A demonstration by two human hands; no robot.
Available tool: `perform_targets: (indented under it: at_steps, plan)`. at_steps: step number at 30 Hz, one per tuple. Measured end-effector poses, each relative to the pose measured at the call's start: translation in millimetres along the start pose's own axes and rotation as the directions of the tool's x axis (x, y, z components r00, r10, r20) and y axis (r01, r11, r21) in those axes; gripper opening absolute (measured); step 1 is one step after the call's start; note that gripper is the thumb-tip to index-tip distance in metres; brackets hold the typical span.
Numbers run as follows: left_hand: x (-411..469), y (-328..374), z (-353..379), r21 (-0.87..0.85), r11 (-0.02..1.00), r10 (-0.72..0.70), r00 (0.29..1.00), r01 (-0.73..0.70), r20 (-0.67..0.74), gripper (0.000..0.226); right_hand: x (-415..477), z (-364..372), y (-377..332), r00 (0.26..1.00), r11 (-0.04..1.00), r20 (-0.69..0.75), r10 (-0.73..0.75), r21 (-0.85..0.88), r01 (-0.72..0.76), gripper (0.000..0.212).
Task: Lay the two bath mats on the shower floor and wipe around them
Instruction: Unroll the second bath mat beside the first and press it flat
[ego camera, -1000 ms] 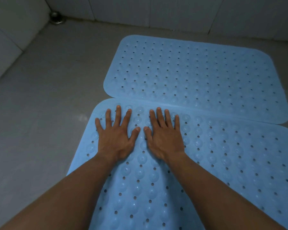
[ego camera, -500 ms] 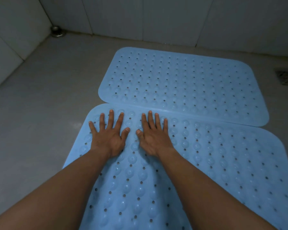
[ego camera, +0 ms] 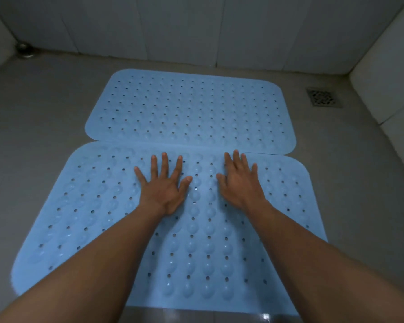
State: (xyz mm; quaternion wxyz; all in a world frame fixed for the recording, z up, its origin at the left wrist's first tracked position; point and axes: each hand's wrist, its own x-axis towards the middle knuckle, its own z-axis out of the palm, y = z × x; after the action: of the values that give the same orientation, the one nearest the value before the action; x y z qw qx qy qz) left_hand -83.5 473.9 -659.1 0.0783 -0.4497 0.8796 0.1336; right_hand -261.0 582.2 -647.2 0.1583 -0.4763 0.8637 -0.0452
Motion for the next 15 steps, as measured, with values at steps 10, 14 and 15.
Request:
perform_targets:
  at_steps: [10,14,15]
  plan:
    - [6,73,41,0.022,0.999,0.024,1.000,-0.023,-0.021,0.074,-21,26,67,0.987,0.987,0.019,0.158,-0.043,-0.157,0.067]
    - [6,74,39,0.017,1.000,0.025,0.999,-0.025,-0.031,0.072,-21,30,65,0.984,0.983,-0.040,0.175,-0.050,-0.176,0.067]
    - [7,74,39,0.022,0.999,0.023,0.999,-0.023,-0.034,0.072,-21,30,65,0.983,0.982,-0.045,0.177,-0.052,-0.179,0.067]
